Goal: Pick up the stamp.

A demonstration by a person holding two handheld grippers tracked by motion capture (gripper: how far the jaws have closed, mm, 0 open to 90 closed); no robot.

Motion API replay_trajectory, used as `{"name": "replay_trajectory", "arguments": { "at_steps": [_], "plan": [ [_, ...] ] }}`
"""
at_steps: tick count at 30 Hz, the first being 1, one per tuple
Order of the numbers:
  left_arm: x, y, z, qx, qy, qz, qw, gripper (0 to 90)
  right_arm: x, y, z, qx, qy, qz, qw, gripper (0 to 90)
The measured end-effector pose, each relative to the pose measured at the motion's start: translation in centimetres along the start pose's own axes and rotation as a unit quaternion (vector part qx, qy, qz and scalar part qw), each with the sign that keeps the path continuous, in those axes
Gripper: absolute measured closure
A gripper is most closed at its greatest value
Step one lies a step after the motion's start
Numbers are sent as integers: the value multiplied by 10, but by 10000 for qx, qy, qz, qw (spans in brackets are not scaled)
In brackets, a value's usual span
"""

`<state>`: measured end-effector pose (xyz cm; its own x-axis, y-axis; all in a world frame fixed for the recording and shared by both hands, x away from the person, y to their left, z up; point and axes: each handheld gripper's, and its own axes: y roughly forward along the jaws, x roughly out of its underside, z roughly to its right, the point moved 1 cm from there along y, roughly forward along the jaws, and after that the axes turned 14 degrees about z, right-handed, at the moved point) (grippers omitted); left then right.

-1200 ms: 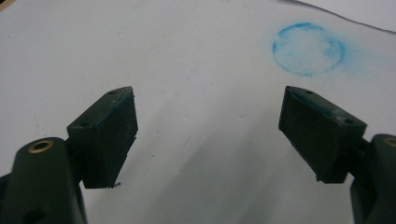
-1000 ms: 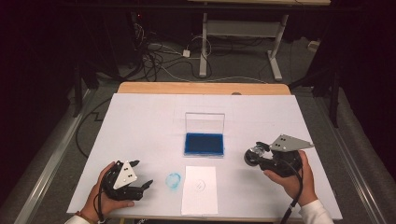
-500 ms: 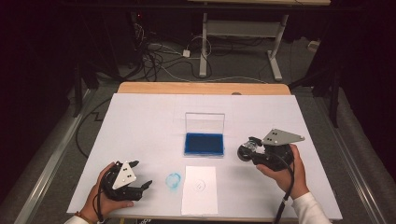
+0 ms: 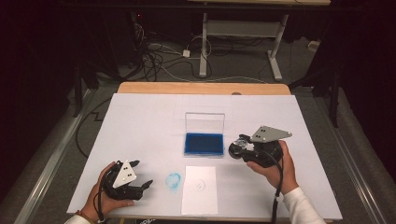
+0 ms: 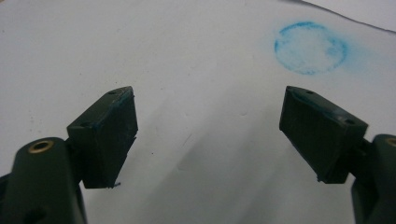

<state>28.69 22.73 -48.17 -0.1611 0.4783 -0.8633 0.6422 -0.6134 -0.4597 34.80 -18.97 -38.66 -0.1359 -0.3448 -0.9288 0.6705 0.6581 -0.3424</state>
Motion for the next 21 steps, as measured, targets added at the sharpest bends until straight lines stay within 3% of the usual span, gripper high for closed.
{"name": "replay_trajectory", "arguments": {
  "at_steps": [21],
  "plan": [
    [-1,3,1,98,-71,8,9999,186,-10,19,-16,-218,-91,66,9997,571]
  ]
}}
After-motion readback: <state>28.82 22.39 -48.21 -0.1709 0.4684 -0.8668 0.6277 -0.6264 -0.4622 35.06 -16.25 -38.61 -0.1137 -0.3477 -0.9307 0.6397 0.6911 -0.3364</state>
